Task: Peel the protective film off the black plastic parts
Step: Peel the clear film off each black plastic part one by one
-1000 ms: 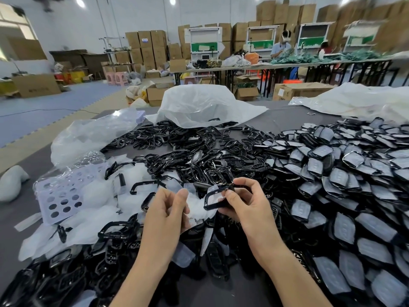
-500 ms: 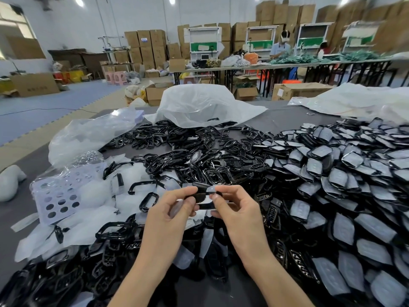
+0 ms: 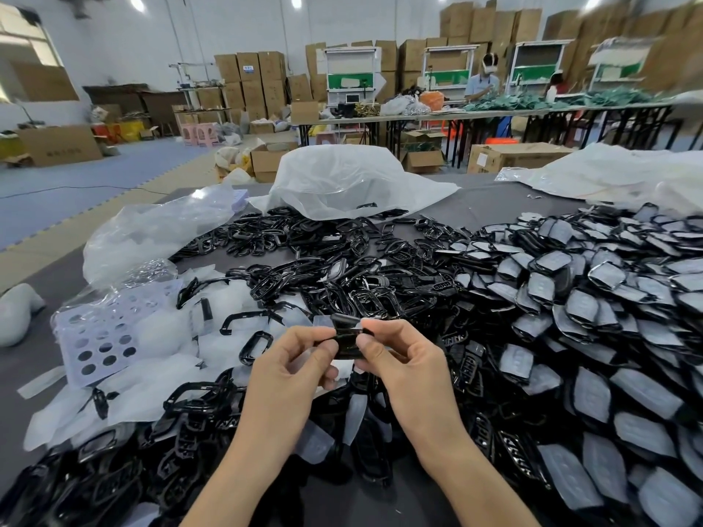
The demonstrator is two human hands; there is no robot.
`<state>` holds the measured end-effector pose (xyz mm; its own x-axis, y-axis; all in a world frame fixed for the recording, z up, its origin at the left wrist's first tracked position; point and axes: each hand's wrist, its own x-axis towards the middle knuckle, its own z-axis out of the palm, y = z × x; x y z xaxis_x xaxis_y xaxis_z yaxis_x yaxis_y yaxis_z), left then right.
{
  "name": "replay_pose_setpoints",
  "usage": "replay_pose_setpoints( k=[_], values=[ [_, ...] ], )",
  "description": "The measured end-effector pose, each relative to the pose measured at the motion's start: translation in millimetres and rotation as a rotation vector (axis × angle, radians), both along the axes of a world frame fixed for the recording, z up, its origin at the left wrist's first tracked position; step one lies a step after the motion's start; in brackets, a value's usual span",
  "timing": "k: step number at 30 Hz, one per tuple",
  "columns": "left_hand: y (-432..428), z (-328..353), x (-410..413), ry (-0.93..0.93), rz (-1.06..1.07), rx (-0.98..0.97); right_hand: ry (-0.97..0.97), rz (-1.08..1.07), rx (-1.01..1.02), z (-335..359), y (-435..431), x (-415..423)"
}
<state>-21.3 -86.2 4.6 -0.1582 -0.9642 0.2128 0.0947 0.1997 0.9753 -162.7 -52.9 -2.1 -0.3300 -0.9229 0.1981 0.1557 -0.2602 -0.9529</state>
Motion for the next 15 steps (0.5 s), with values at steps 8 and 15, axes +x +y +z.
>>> replay_pose_setpoints(
  k=[8,15],
  values=[
    [-3.1,4.0,6.8,-0.068,-0.109,0.01,0.076,0.023,-0.003,6.2,3.9,-3.7],
    [-0.3,-0.6,-0.2,-0.121,0.061,-0.112,0.194,0.048,0.018,9.2,7.0,-2.5]
  ],
)
